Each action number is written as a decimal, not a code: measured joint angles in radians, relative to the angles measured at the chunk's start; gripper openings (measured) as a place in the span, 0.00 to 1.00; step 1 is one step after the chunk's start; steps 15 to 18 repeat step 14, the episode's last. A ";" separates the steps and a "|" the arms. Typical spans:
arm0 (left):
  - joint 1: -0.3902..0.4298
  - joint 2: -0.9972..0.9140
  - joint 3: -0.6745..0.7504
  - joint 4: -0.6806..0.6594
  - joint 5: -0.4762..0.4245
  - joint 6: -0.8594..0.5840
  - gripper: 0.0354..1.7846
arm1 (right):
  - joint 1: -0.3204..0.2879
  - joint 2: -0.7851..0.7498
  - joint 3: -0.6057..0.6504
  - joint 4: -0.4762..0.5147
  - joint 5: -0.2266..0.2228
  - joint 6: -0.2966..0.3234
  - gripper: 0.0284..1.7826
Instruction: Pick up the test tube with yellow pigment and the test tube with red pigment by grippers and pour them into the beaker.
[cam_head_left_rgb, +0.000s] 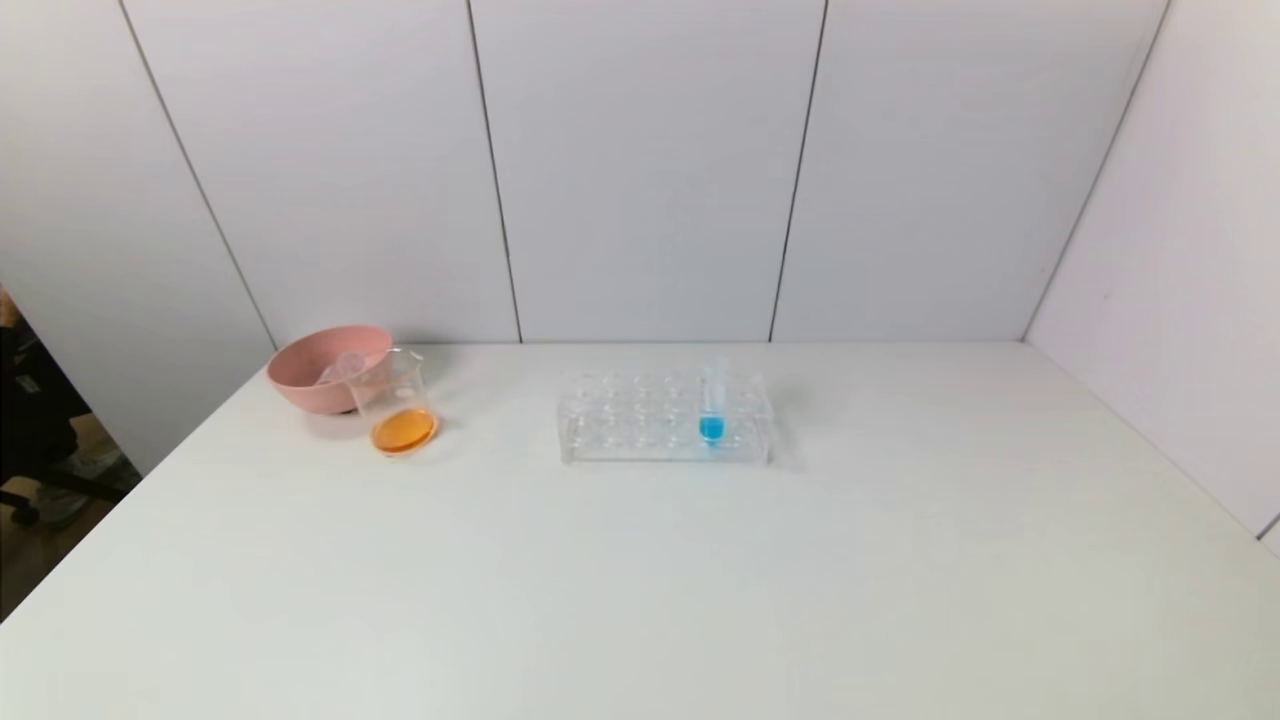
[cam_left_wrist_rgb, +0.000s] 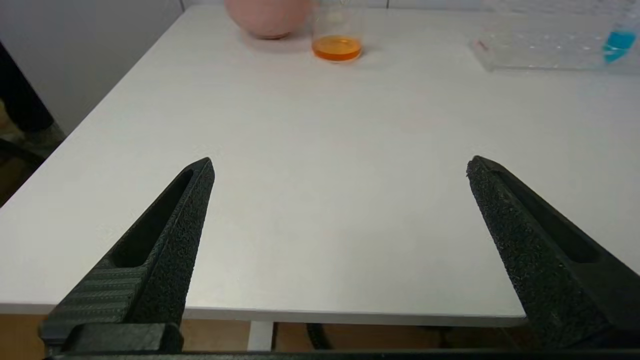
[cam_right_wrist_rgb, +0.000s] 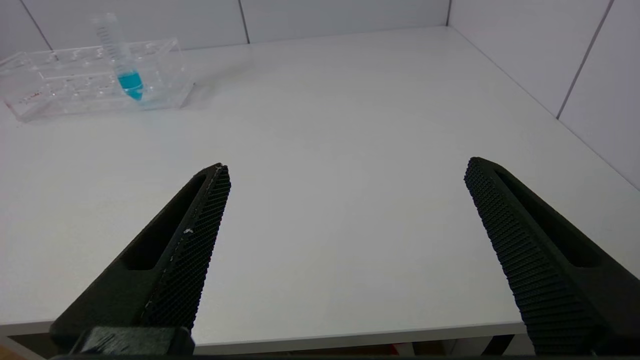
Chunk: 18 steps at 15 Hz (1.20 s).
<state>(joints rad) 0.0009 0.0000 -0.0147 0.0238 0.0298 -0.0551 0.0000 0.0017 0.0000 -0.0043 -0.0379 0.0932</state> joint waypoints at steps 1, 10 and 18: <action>0.000 0.000 0.007 -0.026 0.003 -0.003 0.99 | 0.000 0.000 0.000 0.000 0.000 0.000 0.96; 0.000 0.000 0.015 -0.034 0.000 -0.036 0.99 | 0.000 0.000 0.000 -0.001 0.000 -0.002 0.96; 0.000 0.000 0.015 -0.034 0.000 -0.036 0.99 | 0.000 0.000 0.000 0.000 0.000 0.000 0.96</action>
